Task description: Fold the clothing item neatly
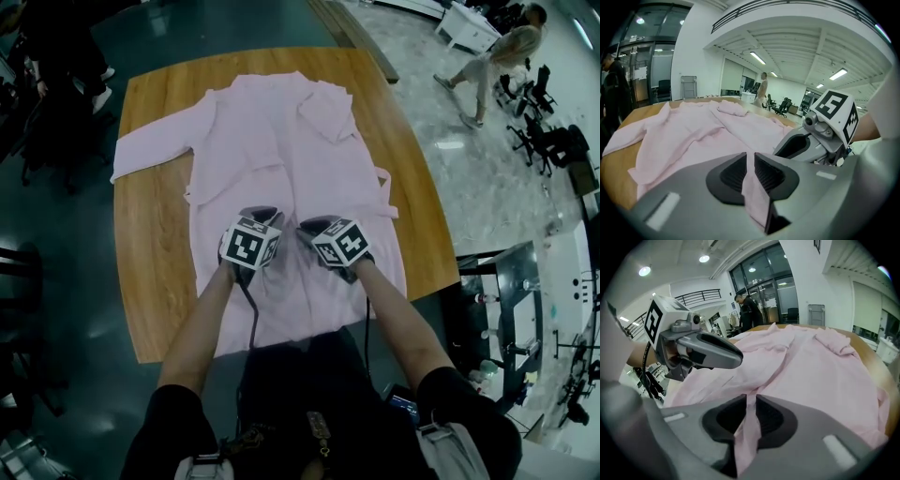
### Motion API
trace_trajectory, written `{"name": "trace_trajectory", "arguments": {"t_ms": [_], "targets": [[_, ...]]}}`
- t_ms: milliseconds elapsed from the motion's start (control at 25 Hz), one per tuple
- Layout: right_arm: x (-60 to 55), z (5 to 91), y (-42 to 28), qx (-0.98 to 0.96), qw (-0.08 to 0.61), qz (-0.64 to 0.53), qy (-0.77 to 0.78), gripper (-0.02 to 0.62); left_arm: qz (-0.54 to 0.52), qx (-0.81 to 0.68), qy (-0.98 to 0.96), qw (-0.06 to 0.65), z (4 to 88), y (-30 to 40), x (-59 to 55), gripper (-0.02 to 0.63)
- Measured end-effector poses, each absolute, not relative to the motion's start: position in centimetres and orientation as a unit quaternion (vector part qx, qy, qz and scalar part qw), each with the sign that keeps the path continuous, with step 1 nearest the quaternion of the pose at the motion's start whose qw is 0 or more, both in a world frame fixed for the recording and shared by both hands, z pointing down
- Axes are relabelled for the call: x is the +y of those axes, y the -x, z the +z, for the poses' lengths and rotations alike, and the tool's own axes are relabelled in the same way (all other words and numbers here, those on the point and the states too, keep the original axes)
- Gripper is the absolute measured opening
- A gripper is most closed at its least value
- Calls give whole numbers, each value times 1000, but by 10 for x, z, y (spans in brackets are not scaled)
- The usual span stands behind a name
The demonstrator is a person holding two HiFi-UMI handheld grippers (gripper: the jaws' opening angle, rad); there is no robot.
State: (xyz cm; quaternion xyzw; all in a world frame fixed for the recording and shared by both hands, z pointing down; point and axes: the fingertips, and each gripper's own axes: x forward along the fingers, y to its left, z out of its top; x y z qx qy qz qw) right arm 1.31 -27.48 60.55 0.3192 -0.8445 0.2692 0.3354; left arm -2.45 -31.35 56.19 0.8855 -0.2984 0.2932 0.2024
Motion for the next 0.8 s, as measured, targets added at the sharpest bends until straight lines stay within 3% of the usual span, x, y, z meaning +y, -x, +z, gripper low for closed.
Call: {"name": "trace_trajectory", "arguments": {"t_ms": [200,520,800], "targets": [[-283,580,-29,-871,310,245,-292,60,295,-320,-881,188,547,10,-332,60],[-349,525,-112,-883,253,223,-326,60,308,-371,-858,178,532,-26,-372,28],[-444,514,-166,-876,262,177,-363,60,307,-410,-842,170,532,-38,-424,15]]}}
